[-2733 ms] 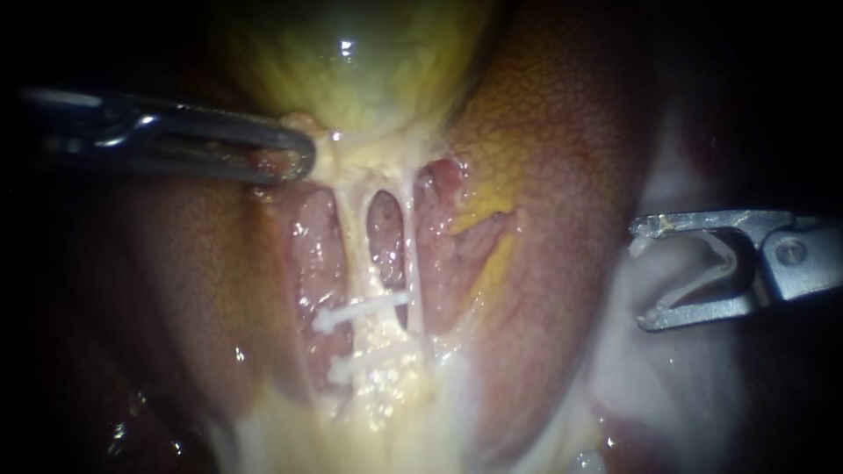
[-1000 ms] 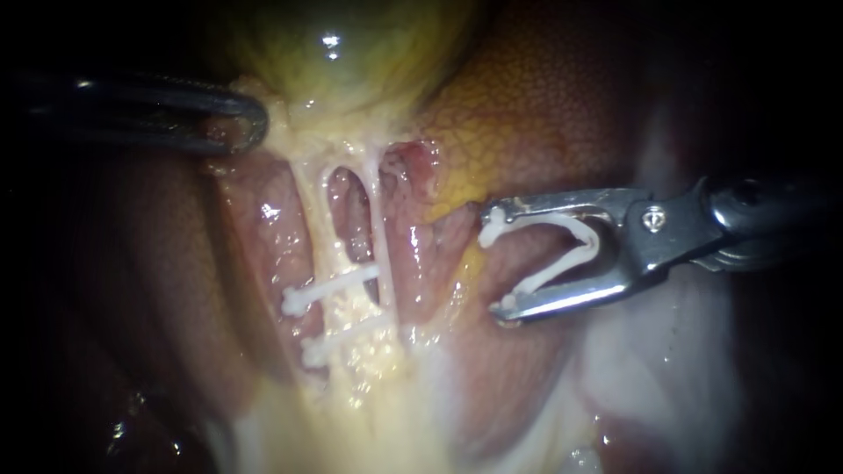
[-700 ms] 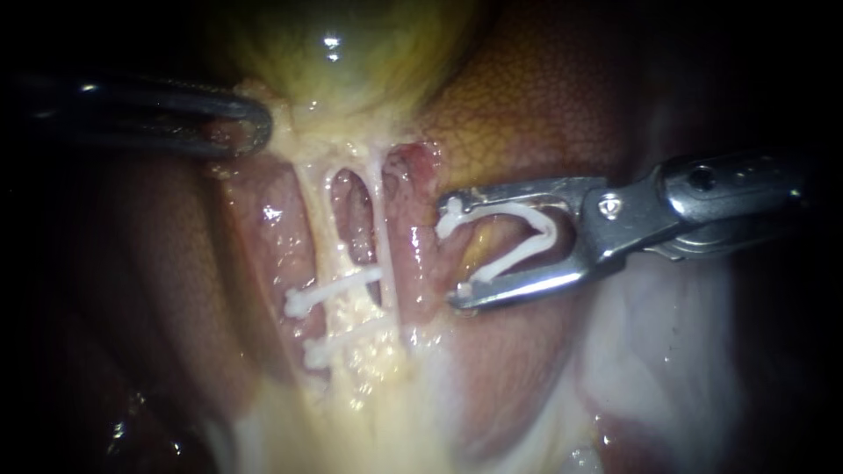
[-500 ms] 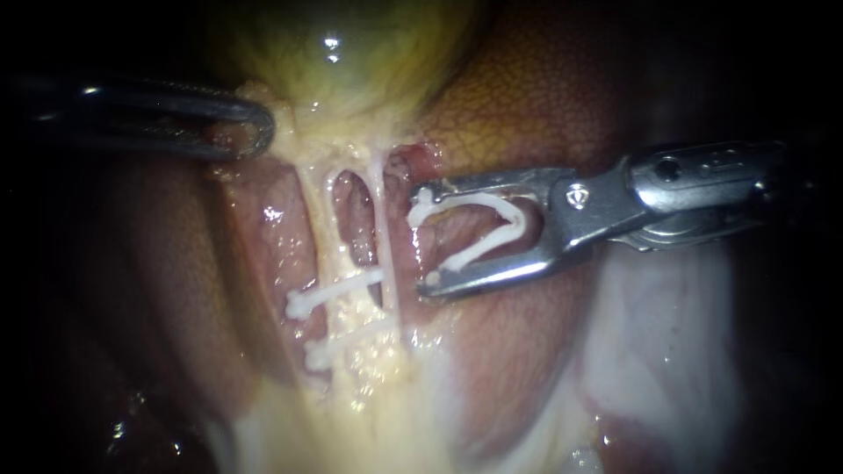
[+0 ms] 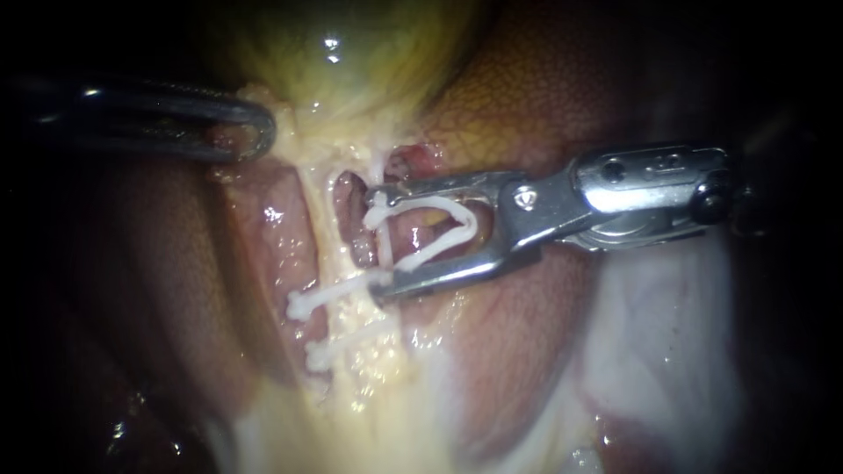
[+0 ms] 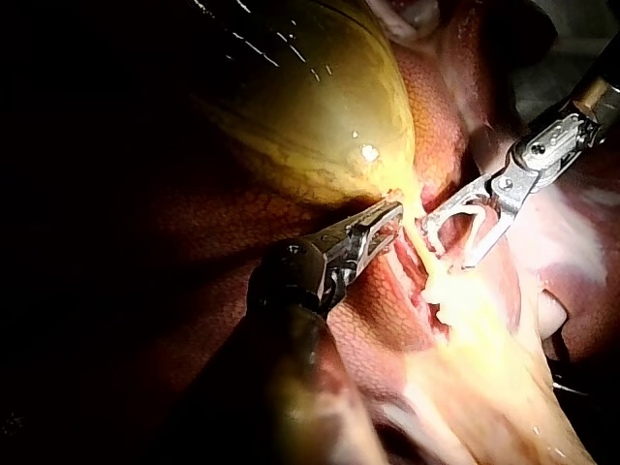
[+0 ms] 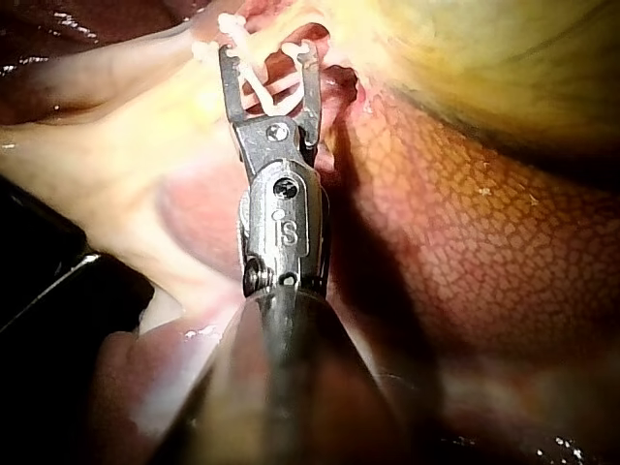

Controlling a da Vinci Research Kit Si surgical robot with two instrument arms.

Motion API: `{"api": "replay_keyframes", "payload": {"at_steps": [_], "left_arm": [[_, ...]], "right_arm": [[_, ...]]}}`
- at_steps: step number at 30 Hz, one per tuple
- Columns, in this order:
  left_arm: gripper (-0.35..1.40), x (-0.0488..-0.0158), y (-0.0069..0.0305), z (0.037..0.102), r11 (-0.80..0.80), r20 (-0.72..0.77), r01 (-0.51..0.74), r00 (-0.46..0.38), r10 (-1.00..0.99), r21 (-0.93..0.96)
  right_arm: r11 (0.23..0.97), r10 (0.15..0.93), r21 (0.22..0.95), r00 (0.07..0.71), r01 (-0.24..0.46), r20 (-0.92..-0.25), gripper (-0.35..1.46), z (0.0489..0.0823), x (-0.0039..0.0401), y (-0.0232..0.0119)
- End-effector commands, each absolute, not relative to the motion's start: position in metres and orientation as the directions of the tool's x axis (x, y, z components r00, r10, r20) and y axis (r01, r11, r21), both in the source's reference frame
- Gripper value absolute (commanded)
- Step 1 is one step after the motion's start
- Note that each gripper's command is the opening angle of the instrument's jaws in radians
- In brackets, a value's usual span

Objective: Clipping third clip left tube

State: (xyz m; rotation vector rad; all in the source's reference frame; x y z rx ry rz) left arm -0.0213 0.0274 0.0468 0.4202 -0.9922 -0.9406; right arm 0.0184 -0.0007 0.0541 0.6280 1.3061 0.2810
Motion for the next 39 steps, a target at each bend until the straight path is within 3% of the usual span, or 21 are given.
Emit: {"api": "replay_keyframes", "payload": {"at_steps": [1,17,26,39], "left_arm": [[-0.35,-0.0213,0.0274,0.0468,0.553,0.520,0.476,0.214,-0.827,0.684],[-0.35,-0.0215,0.0274,0.0468,0.553,0.520,0.474,0.214,-0.827,0.685],[-0.35,-0.0217,0.0273,0.0468,0.553,0.520,0.475,0.214,-0.827,0.684],[-0.35,-0.0216,0.0273,0.0468,0.553,0.520,0.475,0.214,-0.827,0.685]], "right_arm": [[0.804,0.529,0.575,0.258,0.154,-0.809,0.46,0.0543,0.0185,-0.0008],[0.780,0.552,0.600,0.256,0.180,-0.794,0.46,0.0568,0.0205,-0.0009],[0.705,0.650,0.664,0.148,0.249,-0.746,0.46,0.0571,0.0227,-0.0002],[0.646,0.705,0.672,0.056,0.362,-0.707,0.43,0.0567,0.0243,0.0007]]}}
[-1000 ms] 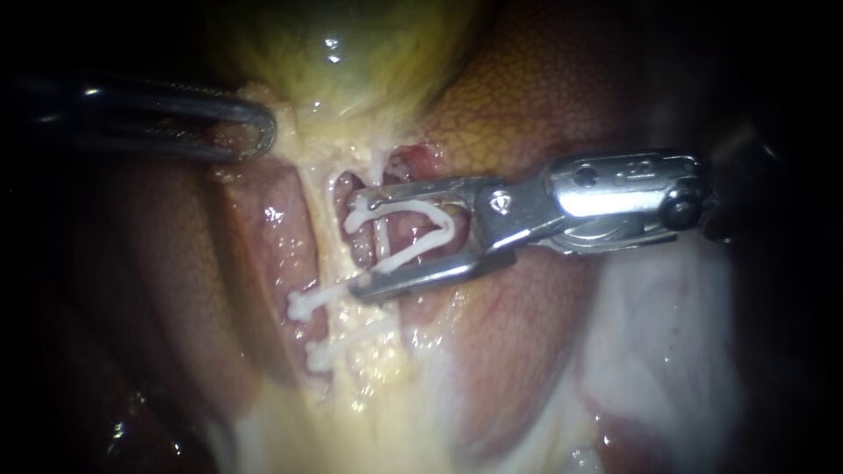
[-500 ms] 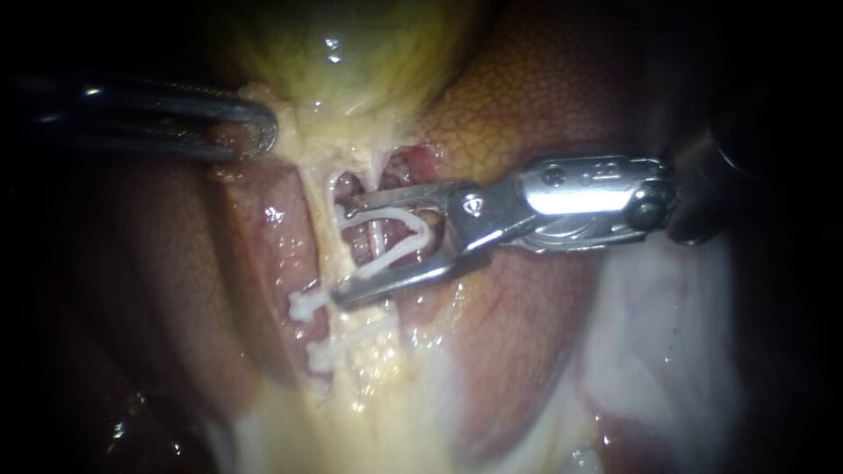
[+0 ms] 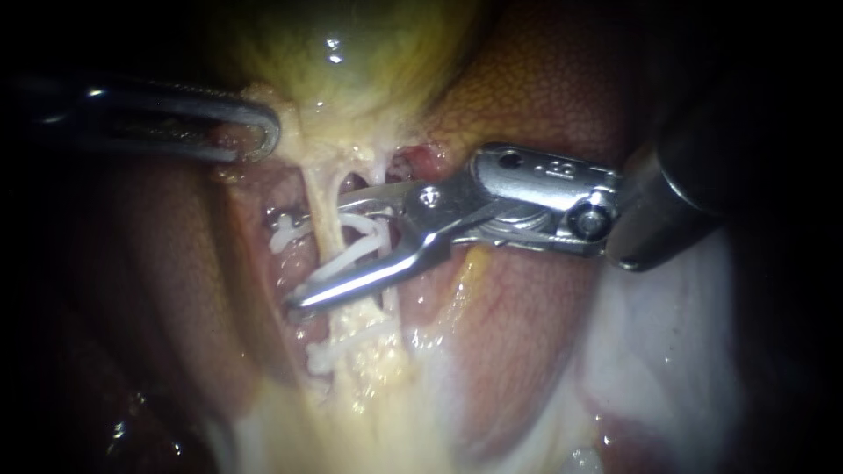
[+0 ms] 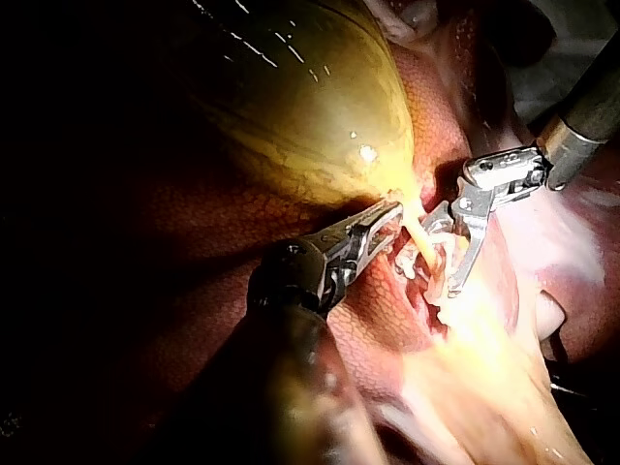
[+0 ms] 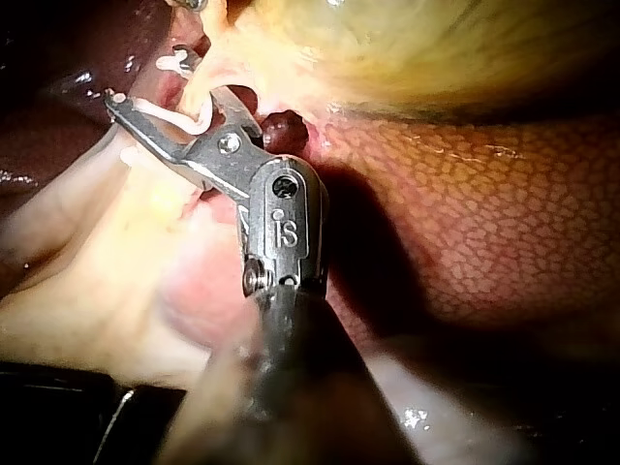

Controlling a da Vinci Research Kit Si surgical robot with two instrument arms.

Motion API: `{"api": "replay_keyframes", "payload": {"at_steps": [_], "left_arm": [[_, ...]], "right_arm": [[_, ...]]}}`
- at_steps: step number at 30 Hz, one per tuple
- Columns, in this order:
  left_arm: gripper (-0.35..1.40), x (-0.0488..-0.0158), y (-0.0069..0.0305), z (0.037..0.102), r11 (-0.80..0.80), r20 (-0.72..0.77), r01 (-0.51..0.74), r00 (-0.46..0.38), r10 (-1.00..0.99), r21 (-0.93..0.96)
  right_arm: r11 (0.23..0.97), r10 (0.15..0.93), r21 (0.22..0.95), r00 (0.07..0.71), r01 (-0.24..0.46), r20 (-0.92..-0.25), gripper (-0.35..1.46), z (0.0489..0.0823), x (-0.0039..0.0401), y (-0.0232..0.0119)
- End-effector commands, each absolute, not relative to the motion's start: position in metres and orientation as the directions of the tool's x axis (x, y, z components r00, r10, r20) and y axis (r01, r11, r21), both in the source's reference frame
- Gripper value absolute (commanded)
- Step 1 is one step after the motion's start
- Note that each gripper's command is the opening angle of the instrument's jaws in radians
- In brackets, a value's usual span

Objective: Clipping third clip left tube

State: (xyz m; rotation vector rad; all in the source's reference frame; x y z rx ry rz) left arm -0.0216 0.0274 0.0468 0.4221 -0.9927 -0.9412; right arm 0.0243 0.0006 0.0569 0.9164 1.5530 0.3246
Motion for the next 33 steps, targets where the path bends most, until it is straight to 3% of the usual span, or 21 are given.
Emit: {"api": "replay_keyframes", "payload": {"at_steps": [1,5,14,20,25,33], "left_arm": [[-0.35,-0.0216,0.0273,0.0468,0.553,0.520,0.475,0.214,-0.827,0.685],[-0.35,-0.0216,0.0274,0.0468,0.553,0.520,0.475,0.214,-0.827,0.685],[-0.35,-0.0216,0.0274,0.0468,0.553,0.520,0.475,0.214,-0.827,0.685],[-0.35,-0.0216,0.0274,0.0469,0.553,0.520,0.475,0.214,-0.827,0.685],[-0.35,-0.0216,0.0274,0.0469,0.553,0.520,0.475,0.214,-0.827,0.685],[-0.35,-0.0216,0.0274,0.0469,0.553,0.520,0.475,0.214,-0.827,0.685]], "right_arm": [[0.644,0.707,0.672,0.050,0.367,-0.705,0.43,0.0565,0.0243,0.0009],[0.637,0.719,0.674,0.026,0.375,-0.695,0.42,0.0556,0.0243,0.0021],[0.604,0.748,0.704,0.040,0.374,-0.662,0.26,0.0553,0.0242,0.0027],[0.576,0.769,0.727,0.053,0.373,-0.637,0.00,0.0552,0.0240,0.0027],[0.548,0.789,0.749,0.066,0.372,-0.610,-0.35,0.0553,0.0240,0.0028],[0.519,0.807,0.768,0.081,0.375,-0.585,-0.35,0.0556,0.0242,0.0028]]}}
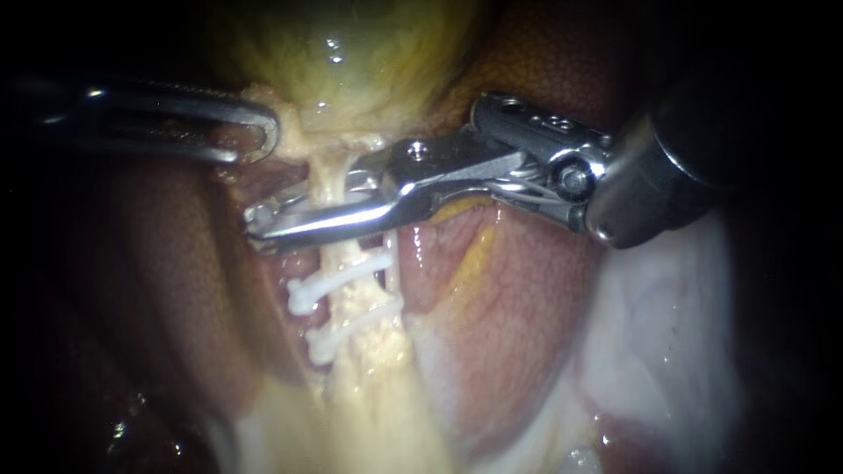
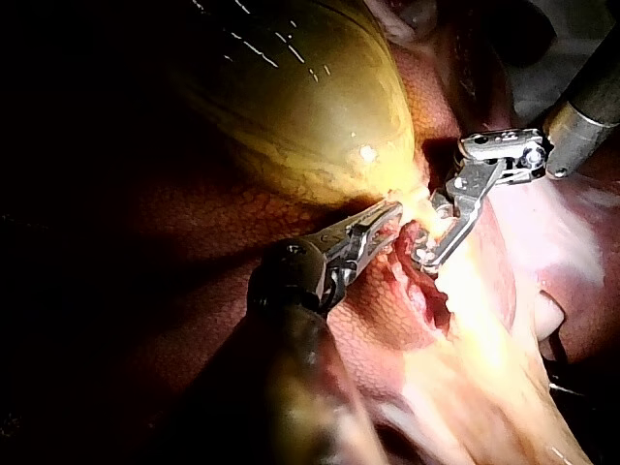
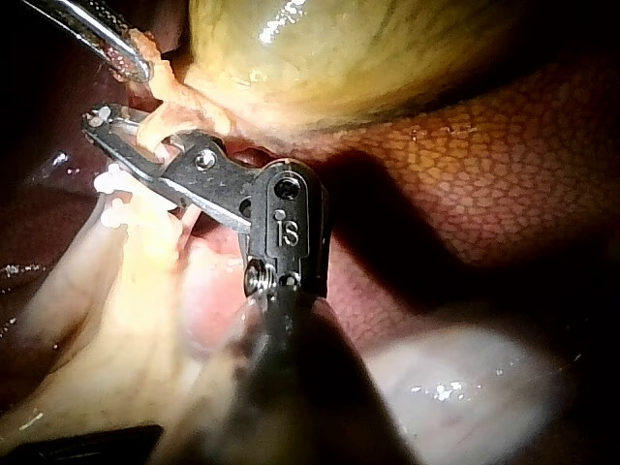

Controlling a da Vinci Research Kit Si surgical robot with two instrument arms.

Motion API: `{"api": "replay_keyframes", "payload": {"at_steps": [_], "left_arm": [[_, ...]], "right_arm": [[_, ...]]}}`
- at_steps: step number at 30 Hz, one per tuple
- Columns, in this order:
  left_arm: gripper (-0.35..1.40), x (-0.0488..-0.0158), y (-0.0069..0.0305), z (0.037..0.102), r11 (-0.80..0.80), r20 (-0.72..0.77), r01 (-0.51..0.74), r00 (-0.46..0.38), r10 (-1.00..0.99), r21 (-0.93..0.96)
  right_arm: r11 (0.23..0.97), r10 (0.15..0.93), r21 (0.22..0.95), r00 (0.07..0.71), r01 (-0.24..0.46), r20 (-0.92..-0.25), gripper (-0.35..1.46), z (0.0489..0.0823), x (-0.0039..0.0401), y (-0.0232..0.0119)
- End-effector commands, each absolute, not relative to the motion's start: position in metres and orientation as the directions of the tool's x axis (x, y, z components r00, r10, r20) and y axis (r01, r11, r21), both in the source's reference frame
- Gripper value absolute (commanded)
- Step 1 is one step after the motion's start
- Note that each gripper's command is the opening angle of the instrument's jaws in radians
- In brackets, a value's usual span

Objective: Clipping third clip left tube

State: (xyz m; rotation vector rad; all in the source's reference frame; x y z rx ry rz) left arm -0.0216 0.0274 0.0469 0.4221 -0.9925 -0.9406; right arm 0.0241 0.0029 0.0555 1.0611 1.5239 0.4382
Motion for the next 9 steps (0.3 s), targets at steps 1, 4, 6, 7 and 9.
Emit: {"api": "replay_keyframes", "payload": {"at_steps": [1,4,6,7,9], "left_arm": [[-0.35,-0.0216,0.0274,0.0469,0.553,0.520,0.475,0.214,-0.827,0.685],[-0.35,-0.0216,0.0274,0.0469,0.553,0.520,0.475,0.214,-0.827,0.685],[-0.35,-0.0216,0.0274,0.0469,0.553,0.520,0.475,0.214,-0.827,0.685],[-0.35,-0.0216,0.0274,0.0469,0.553,0.520,0.475,0.214,-0.827,0.685],[-0.35,-0.0216,0.0274,0.0469,0.553,0.520,0.475,0.214,-0.827,0.685]], "right_arm": [[0.519,0.807,0.767,0.082,0.378,-0.585,-0.35,0.0556,0.0242,0.0028],[0.518,0.806,0.767,0.082,0.378,-0.586,-0.35,0.0557,0.0242,0.0028],[0.518,0.806,0.767,0.082,0.378,-0.586,-0.35,0.0557,0.0242,0.0028],[0.518,0.806,0.767,0.082,0.378,-0.586,-0.35,0.0556,0.0242,0.0028],[0.518,0.806,0.767,0.082,0.379,-0.586,-0.35,0.0557,0.0242,0.0027]]}}
